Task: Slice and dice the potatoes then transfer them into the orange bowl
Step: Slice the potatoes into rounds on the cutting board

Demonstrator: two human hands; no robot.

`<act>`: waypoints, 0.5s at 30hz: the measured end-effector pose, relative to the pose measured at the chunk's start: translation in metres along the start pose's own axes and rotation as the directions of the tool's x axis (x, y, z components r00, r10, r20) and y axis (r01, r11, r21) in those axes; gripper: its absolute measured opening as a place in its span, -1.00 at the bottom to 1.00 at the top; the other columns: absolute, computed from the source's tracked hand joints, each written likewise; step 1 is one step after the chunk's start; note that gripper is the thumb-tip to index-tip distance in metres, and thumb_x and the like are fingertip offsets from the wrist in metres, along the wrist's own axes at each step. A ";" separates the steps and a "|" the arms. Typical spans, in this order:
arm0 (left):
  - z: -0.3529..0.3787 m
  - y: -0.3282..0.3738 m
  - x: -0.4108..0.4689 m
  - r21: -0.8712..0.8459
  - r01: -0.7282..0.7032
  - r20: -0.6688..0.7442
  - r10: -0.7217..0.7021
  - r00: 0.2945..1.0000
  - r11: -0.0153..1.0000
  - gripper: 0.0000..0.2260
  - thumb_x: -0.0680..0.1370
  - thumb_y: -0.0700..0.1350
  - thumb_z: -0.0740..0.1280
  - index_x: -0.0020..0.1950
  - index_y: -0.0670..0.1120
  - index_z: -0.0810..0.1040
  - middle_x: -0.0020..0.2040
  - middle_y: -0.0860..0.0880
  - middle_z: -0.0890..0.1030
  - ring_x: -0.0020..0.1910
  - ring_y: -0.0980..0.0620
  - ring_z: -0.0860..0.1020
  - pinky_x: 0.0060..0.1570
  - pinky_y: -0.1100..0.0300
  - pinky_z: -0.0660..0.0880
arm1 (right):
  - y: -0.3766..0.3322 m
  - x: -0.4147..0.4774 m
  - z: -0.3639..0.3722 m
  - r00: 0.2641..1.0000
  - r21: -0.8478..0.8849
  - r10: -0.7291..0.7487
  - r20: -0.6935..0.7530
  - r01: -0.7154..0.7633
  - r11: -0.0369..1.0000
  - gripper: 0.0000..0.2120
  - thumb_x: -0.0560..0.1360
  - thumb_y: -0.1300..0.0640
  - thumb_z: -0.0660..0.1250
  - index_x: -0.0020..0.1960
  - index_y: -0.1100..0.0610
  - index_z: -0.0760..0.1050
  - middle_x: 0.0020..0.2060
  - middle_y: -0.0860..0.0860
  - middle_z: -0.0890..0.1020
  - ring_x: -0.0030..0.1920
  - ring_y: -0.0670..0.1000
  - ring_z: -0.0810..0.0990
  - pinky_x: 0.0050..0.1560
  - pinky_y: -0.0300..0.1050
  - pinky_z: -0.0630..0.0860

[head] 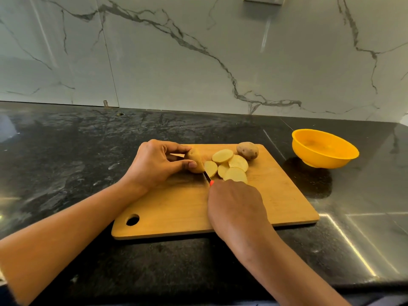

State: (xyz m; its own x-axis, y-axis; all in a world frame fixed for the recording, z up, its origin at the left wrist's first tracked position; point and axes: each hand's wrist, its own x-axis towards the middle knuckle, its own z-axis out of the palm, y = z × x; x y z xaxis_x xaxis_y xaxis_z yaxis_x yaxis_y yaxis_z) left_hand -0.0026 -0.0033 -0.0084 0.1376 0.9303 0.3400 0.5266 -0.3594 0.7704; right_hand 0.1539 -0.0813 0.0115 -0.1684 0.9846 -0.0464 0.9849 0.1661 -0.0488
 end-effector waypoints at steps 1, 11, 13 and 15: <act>0.000 0.000 0.000 -0.001 0.002 0.005 -0.002 1.000 1.000 -0.52 0.21 0.09 0.47 0.11 0.01 0.63 -0.11 0.16 0.65 -0.12 0.31 0.61 -0.09 0.53 0.46 | 0.000 0.001 0.000 1.000 0.008 0.006 0.001 -0.006 1.000 -0.81 0.62 0.17 0.11 0.16 0.12 0.46 -0.19 0.00 0.43 -0.20 -0.01 0.41 -0.26 -0.14 0.31; -0.002 -0.001 0.002 -0.052 0.019 0.058 -0.016 0.998 0.998 -0.52 0.21 0.03 0.51 0.13 0.05 0.62 -0.03 0.15 0.65 -0.07 0.31 0.61 -0.12 0.53 0.45 | 0.018 0.000 0.005 0.982 0.150 0.137 -0.127 -0.117 0.982 -0.78 0.66 -0.01 0.02 0.10 0.05 0.39 -0.29 -0.06 0.35 -0.19 -0.04 0.43 -0.25 -0.14 0.32; -0.001 -0.001 0.002 -0.052 0.016 0.053 -0.013 0.999 0.999 -0.52 0.20 0.03 0.51 0.12 0.04 0.62 -0.04 0.15 0.65 -0.08 0.32 0.60 -0.13 0.54 0.45 | 0.015 -0.002 0.004 0.977 0.161 0.125 -0.175 -0.097 0.982 -0.76 0.66 -0.03 -0.01 0.10 0.05 0.38 -0.33 -0.08 0.32 -0.26 -0.07 0.38 -0.34 -0.17 0.27; -0.001 -0.001 0.002 -0.035 0.014 0.041 -0.012 0.999 0.999 -0.52 0.19 0.05 0.50 0.11 0.06 0.62 -0.05 0.16 0.65 -0.08 0.34 0.59 -0.12 0.54 0.46 | 0.010 -0.002 0.002 0.971 0.161 0.105 -0.216 -0.071 0.984 -0.75 0.67 -0.02 -0.01 0.12 0.05 0.38 -0.35 -0.08 0.29 -0.32 -0.09 0.33 -0.42 -0.20 0.19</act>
State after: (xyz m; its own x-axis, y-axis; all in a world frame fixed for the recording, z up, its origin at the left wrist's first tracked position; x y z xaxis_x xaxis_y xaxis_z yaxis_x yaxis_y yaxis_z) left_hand -0.0038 -0.0013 -0.0080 0.1655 0.9369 0.3079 0.4991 -0.3489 0.7932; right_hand 0.1638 -0.0819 0.0090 -0.0514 0.9850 0.1650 0.9749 0.0853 -0.2057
